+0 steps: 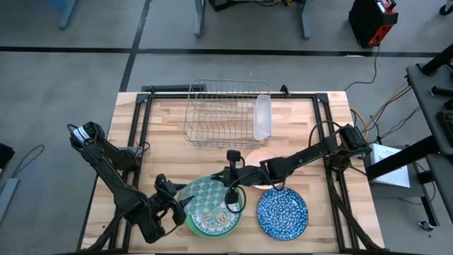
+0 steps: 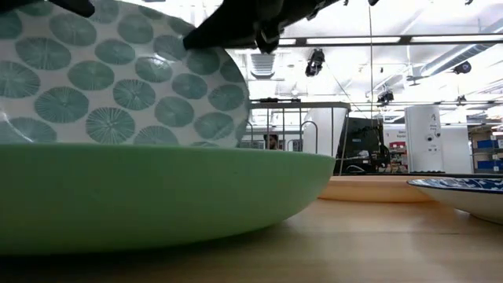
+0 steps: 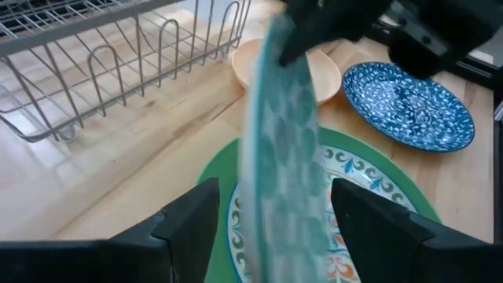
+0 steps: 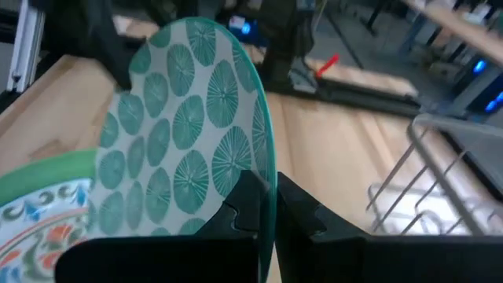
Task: Sort dishes
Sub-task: Move the green patterned plate to the middle left of the table
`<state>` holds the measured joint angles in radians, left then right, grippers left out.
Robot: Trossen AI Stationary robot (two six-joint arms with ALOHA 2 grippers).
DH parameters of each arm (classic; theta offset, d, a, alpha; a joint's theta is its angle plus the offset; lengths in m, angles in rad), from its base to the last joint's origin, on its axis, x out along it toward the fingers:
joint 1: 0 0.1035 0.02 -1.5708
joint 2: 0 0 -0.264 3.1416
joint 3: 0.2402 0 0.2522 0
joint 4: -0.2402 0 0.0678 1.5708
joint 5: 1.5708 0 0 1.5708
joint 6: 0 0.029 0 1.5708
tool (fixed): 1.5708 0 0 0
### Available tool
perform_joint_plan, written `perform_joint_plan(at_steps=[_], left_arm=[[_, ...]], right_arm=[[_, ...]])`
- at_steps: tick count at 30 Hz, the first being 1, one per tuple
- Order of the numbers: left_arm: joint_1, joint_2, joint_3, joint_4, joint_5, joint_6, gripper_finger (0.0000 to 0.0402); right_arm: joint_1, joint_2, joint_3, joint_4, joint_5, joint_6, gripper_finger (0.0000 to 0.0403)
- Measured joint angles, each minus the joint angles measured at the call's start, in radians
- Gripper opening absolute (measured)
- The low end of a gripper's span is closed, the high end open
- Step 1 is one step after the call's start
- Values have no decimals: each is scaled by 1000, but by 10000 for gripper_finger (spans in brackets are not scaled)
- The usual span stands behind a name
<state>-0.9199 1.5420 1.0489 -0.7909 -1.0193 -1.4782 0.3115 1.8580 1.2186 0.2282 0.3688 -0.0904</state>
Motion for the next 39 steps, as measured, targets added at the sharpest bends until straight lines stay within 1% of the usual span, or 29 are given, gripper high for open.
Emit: perform_joint_plan(at_steps=[7, 9, 11, 13, 19, 24, 29, 34, 37, 39], left_arm=[[0, 36, 0, 6, -3, 2, 230], [0, 46, 0, 7, -7, 3, 219], [0, 55, -1, 8, -7, 3, 194], [0, 60, -1, 8, -7, 3, 158], [0, 63, -2, 9, -11, -12, 31], [-8, 58, -2, -2, -41, 3, 29], [-20, 52, 21, -62, -68, 17, 27], [-41, 48, 141, -219, -100, 10, 27], [-54, 50, 208, -335, -95, 6, 27], [-63, 50, 248, -421, -78, -27, 26]], right_arm=[[5, 0, 0, 46, 0, -36, 1], [7, 0, 0, 46, -1, -38, 1], [7, 0, -1, 46, -2, -38, 1], [7, 0, -1, 47, -3, -38, 1], [8, 0, -1, 50, -14, -35, 1], [9, -6, -1, 40, -14, 36, 10], [10, -28, -2, 26, -14, 98, 47], [14, -74, 0, -15, -16, 152, 91], [19, -95, 0, -71, -15, 186, 113], [21, -108, -2, -103, -11, 208, 126]])
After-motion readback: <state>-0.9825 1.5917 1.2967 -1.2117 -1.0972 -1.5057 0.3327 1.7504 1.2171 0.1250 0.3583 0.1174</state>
